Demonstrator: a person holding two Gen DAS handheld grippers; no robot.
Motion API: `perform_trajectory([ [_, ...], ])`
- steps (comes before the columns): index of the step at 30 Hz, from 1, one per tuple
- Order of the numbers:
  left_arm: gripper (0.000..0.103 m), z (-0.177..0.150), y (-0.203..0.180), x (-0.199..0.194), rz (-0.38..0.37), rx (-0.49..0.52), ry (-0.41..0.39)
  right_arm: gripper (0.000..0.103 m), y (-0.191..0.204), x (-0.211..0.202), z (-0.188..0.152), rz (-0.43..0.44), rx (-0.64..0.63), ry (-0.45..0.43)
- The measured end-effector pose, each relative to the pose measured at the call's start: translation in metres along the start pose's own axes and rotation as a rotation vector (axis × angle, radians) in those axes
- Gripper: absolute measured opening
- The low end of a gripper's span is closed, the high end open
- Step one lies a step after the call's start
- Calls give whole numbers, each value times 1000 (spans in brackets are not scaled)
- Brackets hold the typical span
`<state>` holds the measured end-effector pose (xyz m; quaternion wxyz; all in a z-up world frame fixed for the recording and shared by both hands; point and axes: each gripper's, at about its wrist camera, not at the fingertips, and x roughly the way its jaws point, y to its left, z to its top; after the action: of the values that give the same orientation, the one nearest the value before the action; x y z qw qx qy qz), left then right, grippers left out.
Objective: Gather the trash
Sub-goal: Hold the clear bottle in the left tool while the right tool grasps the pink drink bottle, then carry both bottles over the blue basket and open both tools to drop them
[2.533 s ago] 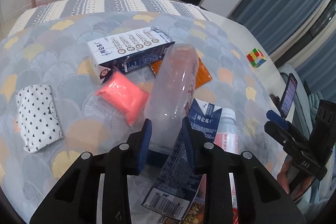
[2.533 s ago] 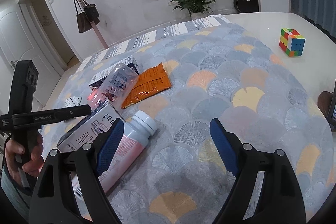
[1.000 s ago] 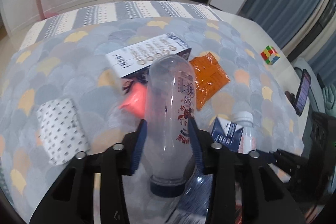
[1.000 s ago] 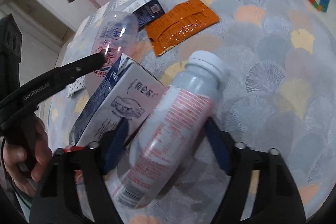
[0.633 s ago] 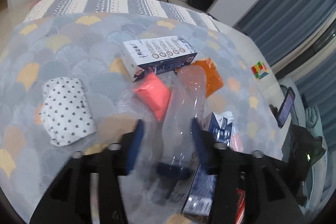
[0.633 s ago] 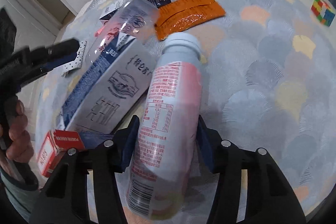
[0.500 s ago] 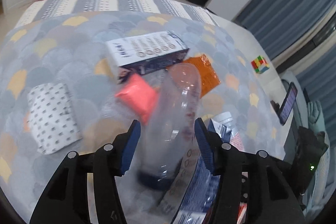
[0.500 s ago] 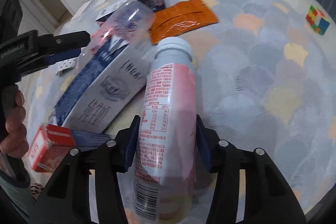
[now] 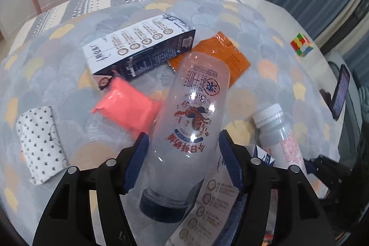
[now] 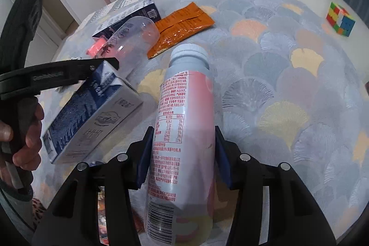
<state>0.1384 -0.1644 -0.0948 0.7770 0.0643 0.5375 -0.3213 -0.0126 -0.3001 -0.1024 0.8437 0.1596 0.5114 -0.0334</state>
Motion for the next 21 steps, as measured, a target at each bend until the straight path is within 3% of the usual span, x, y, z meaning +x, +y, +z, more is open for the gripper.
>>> perform_trajectory([
  [4, 59, -3, -5, -5, 36, 21, -40, 46, 1, -8, 0, 3, -14, -41],
  [11, 59, -14, 18, -71, -2, -35, -210, 46, 16, -39, 22, 53, -49, -154],
  [16, 59, -25, 57, -123, 11, -115, -323, 46, 62, -53, 48, 107, -119, -215],
  [21, 59, -46, 120, -177, 39, -270, -443, 46, 134, -60, 71, 188, -215, -266],
])
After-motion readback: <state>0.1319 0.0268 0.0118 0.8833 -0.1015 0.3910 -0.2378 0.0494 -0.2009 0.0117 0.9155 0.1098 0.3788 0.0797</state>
